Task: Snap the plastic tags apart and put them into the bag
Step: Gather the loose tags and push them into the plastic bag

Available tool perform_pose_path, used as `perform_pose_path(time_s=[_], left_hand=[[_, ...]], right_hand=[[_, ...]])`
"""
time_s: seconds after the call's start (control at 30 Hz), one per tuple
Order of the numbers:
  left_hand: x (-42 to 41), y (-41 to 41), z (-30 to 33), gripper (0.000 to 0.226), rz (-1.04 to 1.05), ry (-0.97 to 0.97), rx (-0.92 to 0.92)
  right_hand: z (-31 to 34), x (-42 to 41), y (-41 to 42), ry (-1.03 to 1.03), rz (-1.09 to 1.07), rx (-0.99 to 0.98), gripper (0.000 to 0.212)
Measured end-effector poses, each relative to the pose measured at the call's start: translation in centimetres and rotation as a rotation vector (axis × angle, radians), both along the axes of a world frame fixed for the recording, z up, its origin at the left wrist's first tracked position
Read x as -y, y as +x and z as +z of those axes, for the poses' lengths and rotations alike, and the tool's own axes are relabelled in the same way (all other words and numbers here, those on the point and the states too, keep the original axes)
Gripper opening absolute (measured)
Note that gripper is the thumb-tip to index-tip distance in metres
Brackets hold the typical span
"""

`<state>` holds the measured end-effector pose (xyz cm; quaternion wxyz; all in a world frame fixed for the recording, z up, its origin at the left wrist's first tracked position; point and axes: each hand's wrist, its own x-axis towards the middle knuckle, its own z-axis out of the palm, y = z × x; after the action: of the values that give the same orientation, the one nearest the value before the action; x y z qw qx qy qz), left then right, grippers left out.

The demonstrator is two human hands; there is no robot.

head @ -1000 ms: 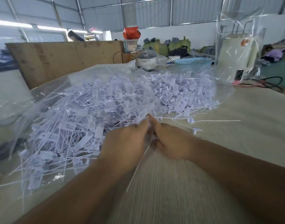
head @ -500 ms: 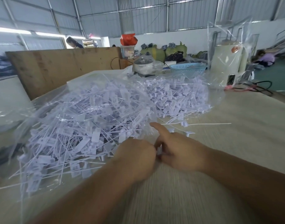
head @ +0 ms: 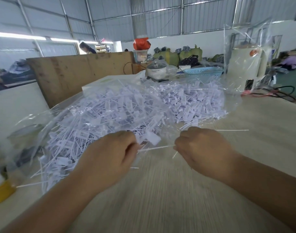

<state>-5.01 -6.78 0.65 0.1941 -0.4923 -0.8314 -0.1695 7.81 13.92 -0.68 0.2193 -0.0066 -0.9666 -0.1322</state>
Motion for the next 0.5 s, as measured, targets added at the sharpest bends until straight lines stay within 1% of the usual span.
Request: perform_pose_path(time_s=[0.03,0.07,0.1,0.13,0.17,0.2,0.23,0.27,0.3,0.33,0.37,0.43,0.47,0.5], left_hand=[[0.3,-0.2,0.2,0.028,0.073,0.043,0.034],[0.4,-0.3,0.3,0.029,0.154,0.067,0.048],[0.5,-0.4,0.3,0.029,0.227,0.086,0.077],[0.4,-0.4,0.3,0.030,0.277,0.110,0.150],[0.2,-0.5,0.1,0.030,0.296,0.147,0.271],[-0.3,-0.5,-0.2,0.030,0.293,0.193,0.433],[-0.9,-0.4,-0.5,0.028,0.279,0.252,0.621],[-1.4,-0.1,-0.7,0.026,0.265,0.329,0.815],[-2.0,0.2,-0.9,0.024,0.248,0.405,0.987],[-2.7,0.6,-1.1,0.022,0.230,0.465,1.114],[-3.3,1.0,-1.3,0.021,0.213,0.508,1.185],[-4.5,1.6,-1.5,0.019,0.193,0.580,1.218],[-4.9,1.7,-1.5,0.020,0.188,0.638,1.224],[-5.2,1.8,-1.4,0.020,0.173,0.714,1.251]], right_hand=[[0.1,0.3,-0.1,-0.056,-0.029,0.053,0.029],[-0.1,0.5,-0.2,-0.191,-0.074,0.124,0.034],[-0.1,0.6,-0.4,-0.375,-0.117,0.205,0.039],[-0.2,0.8,-0.5,-0.604,-0.134,0.259,0.042],[-0.1,1.2,-0.6,-0.852,-0.131,0.295,0.042],[0.0,1.8,-0.8,-1.092,-0.115,0.322,0.038],[0.1,2.5,-0.9,-1.303,-0.108,0.342,0.029],[0.1,3.2,-1.1,-1.461,-0.109,0.351,0.020],[0.3,4.1,-1.4,-1.574,-0.112,0.351,0.014],[0.5,4.8,-1.8,-1.646,-0.105,0.335,0.012],[0.6,5.3,-2.2,-1.668,-0.090,0.301,0.013],[1.1,6.2,-2.8,-1.663,-0.052,0.221,0.015],[1.3,6.5,-3.0,-1.697,-0.029,0.193,0.014],[1.4,6.8,-3.2,-1.777,0.001,0.181,0.014]])
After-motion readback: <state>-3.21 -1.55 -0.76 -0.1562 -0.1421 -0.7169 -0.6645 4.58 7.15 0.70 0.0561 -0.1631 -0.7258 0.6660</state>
